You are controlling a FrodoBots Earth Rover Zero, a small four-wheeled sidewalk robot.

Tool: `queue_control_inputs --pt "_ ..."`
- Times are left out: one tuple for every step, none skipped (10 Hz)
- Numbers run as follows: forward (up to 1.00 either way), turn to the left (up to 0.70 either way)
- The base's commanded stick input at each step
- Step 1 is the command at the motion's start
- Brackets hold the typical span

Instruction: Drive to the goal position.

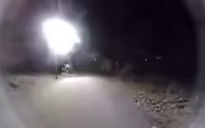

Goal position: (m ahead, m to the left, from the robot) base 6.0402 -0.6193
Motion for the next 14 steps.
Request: queue_control_inputs --pt "1.00 0.35" --pt "1.00 0.18" --pt "1.00 0.00" --pt "1.00 0.00" --pt "1.00 0.00" --pt "1.00 0.01" --pt "1.00 0.19" --pt "1.00 0.08" --pt "1.00 0.23" --pt "1.00 0.39" --pt "1.00 0.39" --pt "1.00 0.11" --pt "1.00 0.05" --pt "1.00 0.00"
